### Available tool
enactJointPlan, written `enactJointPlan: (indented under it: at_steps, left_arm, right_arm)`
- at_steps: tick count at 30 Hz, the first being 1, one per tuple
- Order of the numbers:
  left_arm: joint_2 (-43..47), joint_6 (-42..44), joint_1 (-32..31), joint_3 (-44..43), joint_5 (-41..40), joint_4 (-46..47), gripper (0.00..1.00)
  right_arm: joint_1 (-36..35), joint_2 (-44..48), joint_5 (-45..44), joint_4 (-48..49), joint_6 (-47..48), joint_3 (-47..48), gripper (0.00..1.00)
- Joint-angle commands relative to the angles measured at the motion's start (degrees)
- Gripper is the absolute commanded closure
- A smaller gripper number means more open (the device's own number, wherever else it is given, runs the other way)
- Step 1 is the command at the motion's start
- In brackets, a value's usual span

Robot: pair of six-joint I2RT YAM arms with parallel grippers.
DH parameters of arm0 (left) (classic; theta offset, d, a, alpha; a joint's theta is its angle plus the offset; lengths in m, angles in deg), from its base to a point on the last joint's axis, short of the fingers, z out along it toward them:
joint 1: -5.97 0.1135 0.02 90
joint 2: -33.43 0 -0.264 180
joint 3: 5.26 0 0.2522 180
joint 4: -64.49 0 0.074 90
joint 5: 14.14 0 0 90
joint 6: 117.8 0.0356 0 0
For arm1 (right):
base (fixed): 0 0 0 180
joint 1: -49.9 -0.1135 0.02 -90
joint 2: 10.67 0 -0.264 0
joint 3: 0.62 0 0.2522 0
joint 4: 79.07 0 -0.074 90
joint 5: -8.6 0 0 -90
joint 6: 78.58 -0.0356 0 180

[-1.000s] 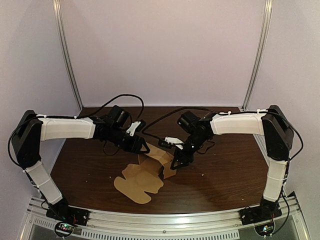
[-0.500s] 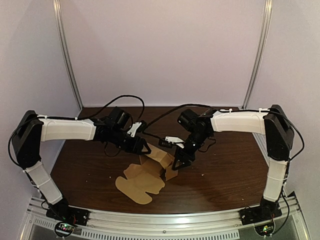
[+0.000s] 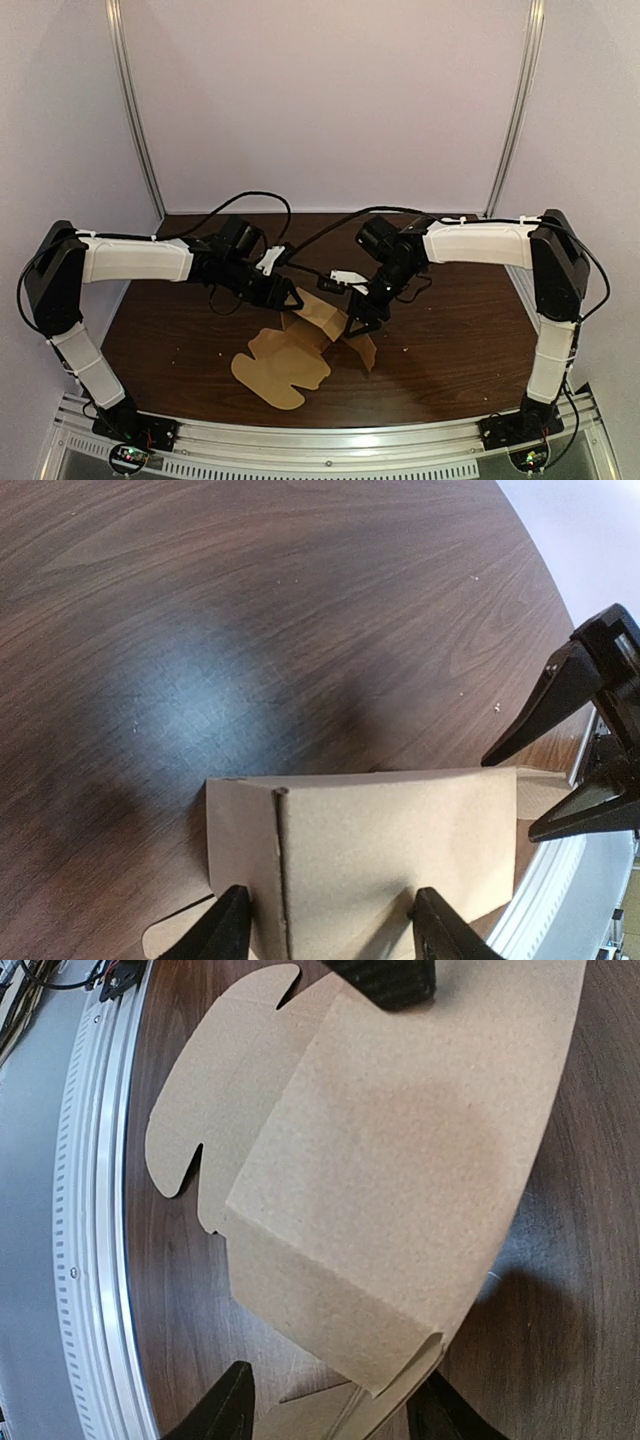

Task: Fold the paper box

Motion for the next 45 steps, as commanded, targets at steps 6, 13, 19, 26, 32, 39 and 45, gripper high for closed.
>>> enactJointPlan:
  at_steps: [6, 13, 19, 26, 32, 39, 45]
  left_arm:
    - [-0.9, -0.4, -0.4, 0.7, 0.0, 0.5, 0.43]
    - [-1.2, -0.7, -0.4, 0.4, 0.1, 0.5, 0.43]
    - [-0.8, -2.7, -0.3, 0.5, 0.2, 0.8, 0.43]
    - [-0.2, -3.6, -0.4, 0.8, -0.3, 0.7, 0.43]
    - [-0.3, -4.2, -0.4, 1.2, -0.4, 1.2, 0.43]
    - [-0.4, -4.5, -0.4, 1.3, -0.4, 1.5, 0.43]
    - [-0.5, -4.8, -0.4, 1.6, 0.0, 2.3, 0.43]
  right_arm:
    - [5.3, 6.8, 4.4, -6.8, 5.7, 0.6, 0.45]
    - [11.0, 6.0, 2.0, -4.8, 6.2, -2.3, 0.46]
    - [9.7, 1.7, -1.6, -2.0, 8.5, -6.0, 0.47]
    - [5.7, 1.2, 1.8, -4.4, 11.2, -4.6, 0.42]
    - [3.0, 1.4, 3.1, -2.0, 10.3, -6.5, 0.41]
    - [-0.8, 1.4, 3.7, 1.1, 7.7, -7.3, 0.39]
    - [-2.9, 1.2, 1.5, 7.3, 0.9, -7.5, 0.42]
